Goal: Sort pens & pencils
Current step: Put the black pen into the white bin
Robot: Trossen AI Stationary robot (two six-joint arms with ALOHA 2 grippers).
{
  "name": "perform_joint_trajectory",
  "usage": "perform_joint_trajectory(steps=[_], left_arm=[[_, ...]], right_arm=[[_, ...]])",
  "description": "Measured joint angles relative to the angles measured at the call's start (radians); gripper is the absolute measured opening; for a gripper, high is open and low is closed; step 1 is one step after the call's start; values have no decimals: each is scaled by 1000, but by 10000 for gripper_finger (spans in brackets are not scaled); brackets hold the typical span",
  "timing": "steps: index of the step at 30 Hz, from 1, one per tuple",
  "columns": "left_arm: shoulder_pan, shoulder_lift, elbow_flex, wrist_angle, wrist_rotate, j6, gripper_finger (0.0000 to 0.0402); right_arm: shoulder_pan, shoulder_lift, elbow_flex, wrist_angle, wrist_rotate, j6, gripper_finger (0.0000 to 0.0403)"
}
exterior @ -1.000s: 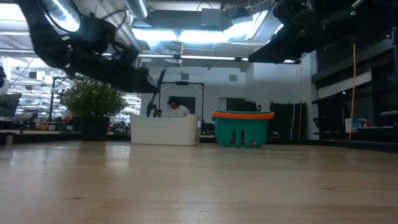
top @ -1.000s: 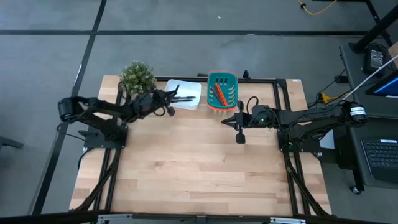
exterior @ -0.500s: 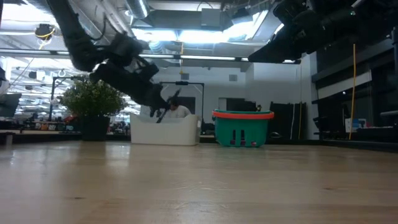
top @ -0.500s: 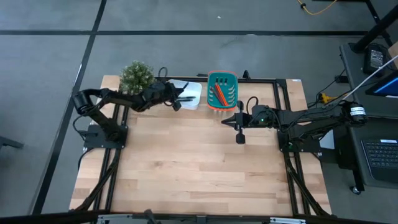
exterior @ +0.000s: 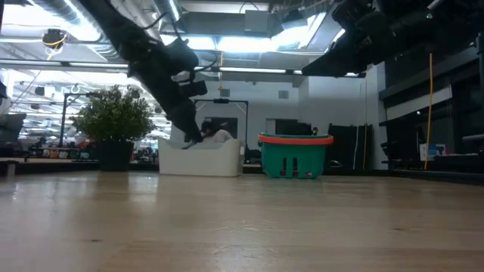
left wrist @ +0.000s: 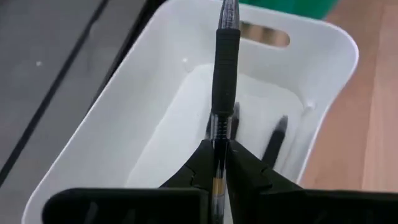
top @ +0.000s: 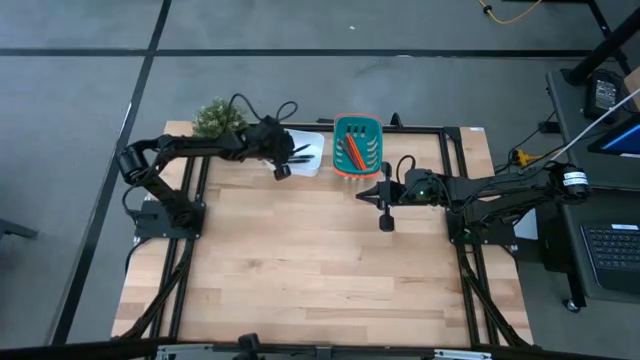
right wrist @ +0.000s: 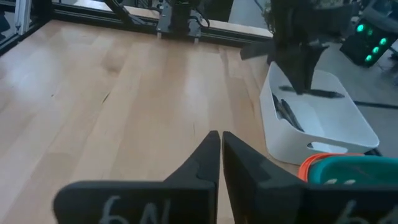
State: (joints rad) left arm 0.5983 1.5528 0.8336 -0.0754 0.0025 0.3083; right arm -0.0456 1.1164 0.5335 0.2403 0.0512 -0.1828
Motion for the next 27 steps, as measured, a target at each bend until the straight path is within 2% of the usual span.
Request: perform_joint_trajectory(steps=[10, 17, 27], left_arm=[[3, 0, 134, -329, 0, 115, 16], [4, 1, 141, -368, 26, 173, 16], [36, 122, 141, -356, 66, 174, 16]], right_arm=[[0, 0, 0, -26, 0, 23, 21], [0, 0, 0, -26, 0, 24, 21], [0, 0, 0, -23, -1, 25, 21]])
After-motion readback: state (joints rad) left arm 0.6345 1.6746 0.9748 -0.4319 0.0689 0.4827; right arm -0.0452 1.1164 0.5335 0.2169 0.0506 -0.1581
